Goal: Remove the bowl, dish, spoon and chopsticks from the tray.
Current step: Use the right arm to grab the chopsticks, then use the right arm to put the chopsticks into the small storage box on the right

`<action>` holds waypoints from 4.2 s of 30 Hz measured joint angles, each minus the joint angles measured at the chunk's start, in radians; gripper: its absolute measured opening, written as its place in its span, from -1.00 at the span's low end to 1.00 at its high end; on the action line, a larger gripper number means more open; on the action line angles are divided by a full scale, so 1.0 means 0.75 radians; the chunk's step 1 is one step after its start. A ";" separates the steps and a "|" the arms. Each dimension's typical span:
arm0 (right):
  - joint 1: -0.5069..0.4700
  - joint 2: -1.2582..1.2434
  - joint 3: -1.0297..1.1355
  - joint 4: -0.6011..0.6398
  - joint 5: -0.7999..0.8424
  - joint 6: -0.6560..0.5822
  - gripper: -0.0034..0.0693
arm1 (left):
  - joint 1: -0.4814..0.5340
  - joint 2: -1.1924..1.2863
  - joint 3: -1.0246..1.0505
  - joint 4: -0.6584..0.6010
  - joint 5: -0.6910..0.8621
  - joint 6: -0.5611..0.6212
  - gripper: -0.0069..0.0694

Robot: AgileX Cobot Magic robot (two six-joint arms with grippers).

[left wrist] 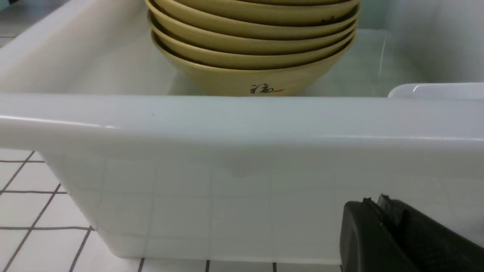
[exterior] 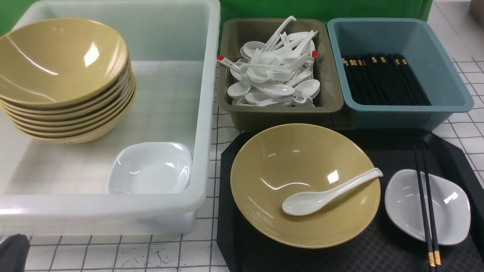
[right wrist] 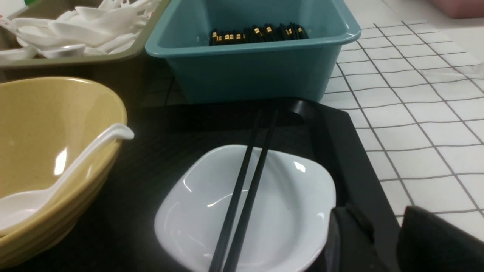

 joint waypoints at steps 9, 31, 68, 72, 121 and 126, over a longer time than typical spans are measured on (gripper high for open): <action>0.000 0.000 0.000 0.008 -0.004 0.126 -0.25 | -0.001 0.000 0.000 -0.369 -0.203 -0.214 -0.86; 0.013 0.000 0.001 0.246 -0.170 0.883 -0.25 | -0.001 0.000 -0.101 -1.044 -0.188 -0.352 -0.86; 0.278 1.720 -1.292 0.025 0.996 -0.335 -0.30 | -0.967 1.751 -1.706 -0.352 1.034 0.463 -0.86; 0.178 1.738 -1.164 0.047 0.849 -0.271 0.26 | -1.086 1.870 -1.741 -0.349 0.986 0.487 -0.86; 0.158 1.809 -1.665 0.140 0.766 -0.281 -0.49 | -1.143 2.203 -2.017 -0.258 0.662 0.524 -0.86; 0.127 2.079 -1.986 0.138 0.666 -0.205 -0.49 | -1.143 2.338 -2.390 -0.093 0.654 0.498 -0.86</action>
